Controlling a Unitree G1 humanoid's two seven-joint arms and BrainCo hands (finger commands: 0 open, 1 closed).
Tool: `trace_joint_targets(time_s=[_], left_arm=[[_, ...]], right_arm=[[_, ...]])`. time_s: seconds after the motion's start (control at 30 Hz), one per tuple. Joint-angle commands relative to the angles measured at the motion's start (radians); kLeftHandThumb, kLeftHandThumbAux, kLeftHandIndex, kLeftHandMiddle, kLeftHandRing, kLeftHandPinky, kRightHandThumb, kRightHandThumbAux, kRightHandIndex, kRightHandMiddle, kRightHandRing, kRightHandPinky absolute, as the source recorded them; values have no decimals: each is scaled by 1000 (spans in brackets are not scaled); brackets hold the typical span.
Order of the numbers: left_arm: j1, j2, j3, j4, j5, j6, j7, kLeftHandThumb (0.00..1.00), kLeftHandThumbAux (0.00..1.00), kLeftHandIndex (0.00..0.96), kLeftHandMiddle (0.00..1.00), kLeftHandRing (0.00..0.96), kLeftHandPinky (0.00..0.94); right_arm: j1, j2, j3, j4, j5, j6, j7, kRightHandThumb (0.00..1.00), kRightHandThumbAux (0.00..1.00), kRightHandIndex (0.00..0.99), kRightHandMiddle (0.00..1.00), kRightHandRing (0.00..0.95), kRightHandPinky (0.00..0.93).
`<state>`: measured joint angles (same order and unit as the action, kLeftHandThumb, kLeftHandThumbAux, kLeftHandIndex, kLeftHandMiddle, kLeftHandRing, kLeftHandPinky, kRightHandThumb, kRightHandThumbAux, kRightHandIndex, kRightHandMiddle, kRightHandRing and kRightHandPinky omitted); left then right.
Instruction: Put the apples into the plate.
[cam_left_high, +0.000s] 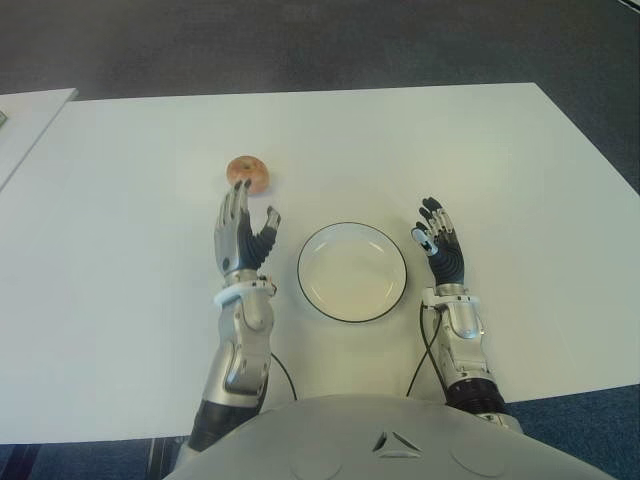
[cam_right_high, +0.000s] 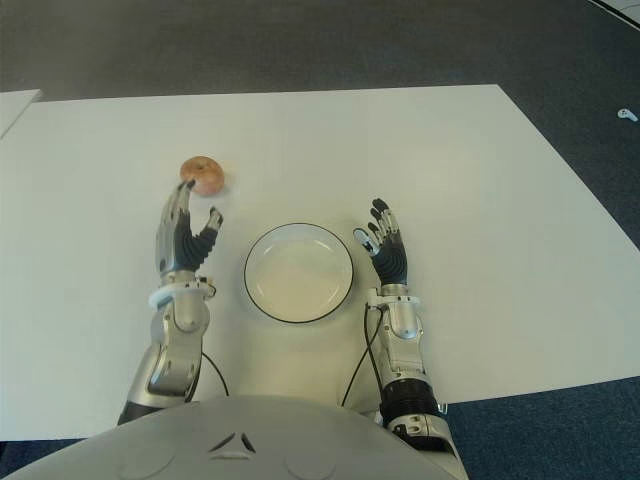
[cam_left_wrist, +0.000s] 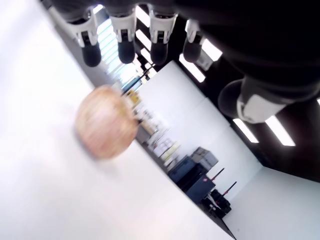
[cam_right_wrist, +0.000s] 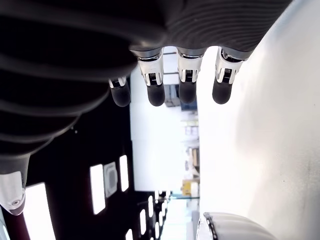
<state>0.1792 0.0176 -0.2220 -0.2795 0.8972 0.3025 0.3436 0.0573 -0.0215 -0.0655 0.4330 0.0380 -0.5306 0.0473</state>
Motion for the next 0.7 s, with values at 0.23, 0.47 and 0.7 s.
trace_joint_targets(time_s=[0.23,0.47,0.7], left_arm=[[-100,144,-14,-40,215,104,-200,242,319,74,0,0,8],[-252,240,-23,29,292,133,-388,290,285,45,0,0,0],[-379,371,-19,153,288,84,-479,307,274,17,0,0,0]], right_arm=[[37,3,7,153,-33,20,-17,165,492,0,0,0,0],[30,-2,10,177,-32,6,-8,162,490,0,0,0,0],[27,-3,14,192,-40,13,-15,160,479,0,0,0,0]])
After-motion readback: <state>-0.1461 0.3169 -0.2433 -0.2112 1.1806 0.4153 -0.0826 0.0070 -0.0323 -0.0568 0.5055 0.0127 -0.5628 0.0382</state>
